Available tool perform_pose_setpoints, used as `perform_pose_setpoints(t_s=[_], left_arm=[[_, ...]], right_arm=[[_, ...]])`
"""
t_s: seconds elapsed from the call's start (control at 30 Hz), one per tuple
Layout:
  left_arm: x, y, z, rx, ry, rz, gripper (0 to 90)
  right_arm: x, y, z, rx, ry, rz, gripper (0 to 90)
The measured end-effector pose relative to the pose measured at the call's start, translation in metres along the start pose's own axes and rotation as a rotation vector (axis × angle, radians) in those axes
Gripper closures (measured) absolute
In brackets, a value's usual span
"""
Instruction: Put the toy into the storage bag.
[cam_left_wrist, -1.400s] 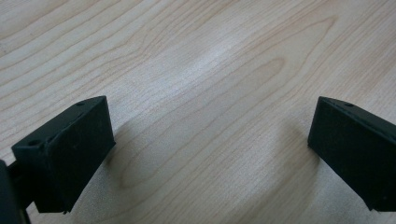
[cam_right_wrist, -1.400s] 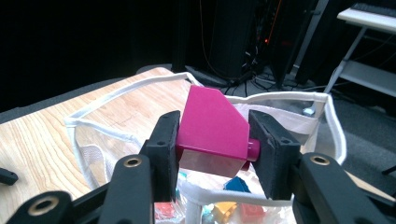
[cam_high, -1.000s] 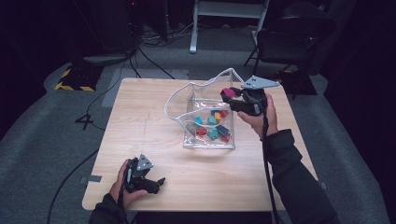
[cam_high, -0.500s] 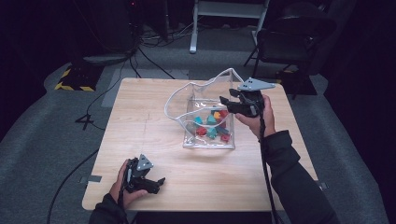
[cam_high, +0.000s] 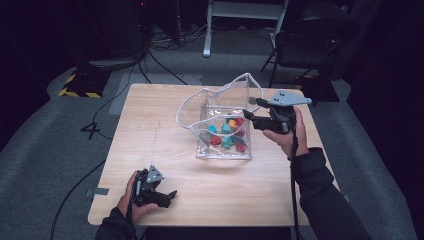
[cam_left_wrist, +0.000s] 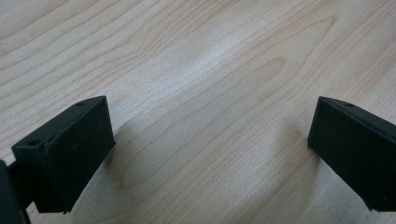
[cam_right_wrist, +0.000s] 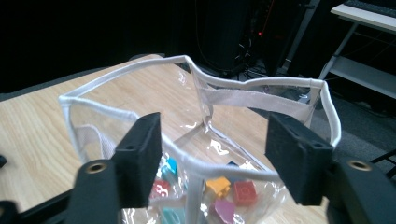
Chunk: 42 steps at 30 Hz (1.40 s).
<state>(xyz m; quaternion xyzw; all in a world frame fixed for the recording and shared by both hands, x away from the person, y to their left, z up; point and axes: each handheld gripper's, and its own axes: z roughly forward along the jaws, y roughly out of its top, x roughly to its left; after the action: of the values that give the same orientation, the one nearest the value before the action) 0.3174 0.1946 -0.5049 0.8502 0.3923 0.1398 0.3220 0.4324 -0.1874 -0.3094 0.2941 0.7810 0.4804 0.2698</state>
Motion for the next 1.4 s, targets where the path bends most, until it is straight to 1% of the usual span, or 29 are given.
perform_pose_setpoints(t_s=[0.07, 0.13, 0.17, 0.23, 0.3, 0.4, 0.57, 0.63, 0.67, 0.8, 0.93, 1.0, 1.33, 1.4], left_arm=[[0.000, 0.000, 0.000, -0.001, -0.001, -0.001, 0.4], [0.000, 0.000, 0.000, -0.001, 0.000, 0.000, 0.5], [0.000, 0.000, 0.000, -0.001, -0.001, -0.001, 0.4], [0.000, 0.000, 0.000, 0.000, -0.002, -0.002, 0.4], [0.000, 0.000, 0.000, 0.001, -0.001, -0.002, 0.5], [0.000, 0.000, 0.000, 0.001, -0.001, -0.002, 0.5], [0.000, 0.000, 0.000, -0.001, 0.000, -0.001, 0.4], [0.000, 0.000, 0.000, 0.001, -0.004, -0.008, 0.3], [0.000, 0.000, 0.000, 0.002, -0.001, -0.003, 0.2], [0.000, 0.000, 0.000, 0.001, -0.004, -0.008, 0.2], [0.000, 0.000, 0.000, 0.001, -0.002, -0.005, 0.2], [0.000, 0.000, 0.000, 0.001, -0.002, -0.008, 0.2], [0.000, 0.000, 0.000, 0.000, 0.002, -0.011, 0.3], [0.000, 0.000, 0.000, 0.000, 0.002, -0.011, 0.3]], right_arm=[[0.000, -0.003, -0.005, -0.001, -0.005, 0.004, 29.8], [-0.001, -0.006, -0.011, -0.007, -0.023, 0.000, 27.1], [-0.001, -0.008, -0.014, -0.016, -0.020, 0.007, 26.0], [-0.002, -0.012, -0.018, -0.018, -0.009, 0.016, 25.0], [-0.001, -0.017, -0.021, -0.013, -0.005, 0.009, 24.4], [0.000, -0.025, -0.026, -0.009, -0.013, -0.004, 24.4], [0.004, -0.043, -0.027, 0.028, -0.019, -0.037, 24.2], [0.005, -0.050, -0.028, 0.037, -0.011, -0.037, 24.1], [0.005, -0.053, -0.028, 0.042, -0.008, -0.039, 24.1], [0.007, -0.069, -0.028, 0.072, 0.003, -0.047, 23.9], [0.007, -0.084, -0.029, 0.105, 0.008, -0.067, 23.4], [0.008, -0.090, -0.029, 0.116, 0.003, -0.069, 23.4], [0.009, -0.117, -0.028, 0.167, 0.018, -0.078, 23.0], [0.009, -0.122, -0.028, 0.175, 0.019, -0.074, 22.7]])
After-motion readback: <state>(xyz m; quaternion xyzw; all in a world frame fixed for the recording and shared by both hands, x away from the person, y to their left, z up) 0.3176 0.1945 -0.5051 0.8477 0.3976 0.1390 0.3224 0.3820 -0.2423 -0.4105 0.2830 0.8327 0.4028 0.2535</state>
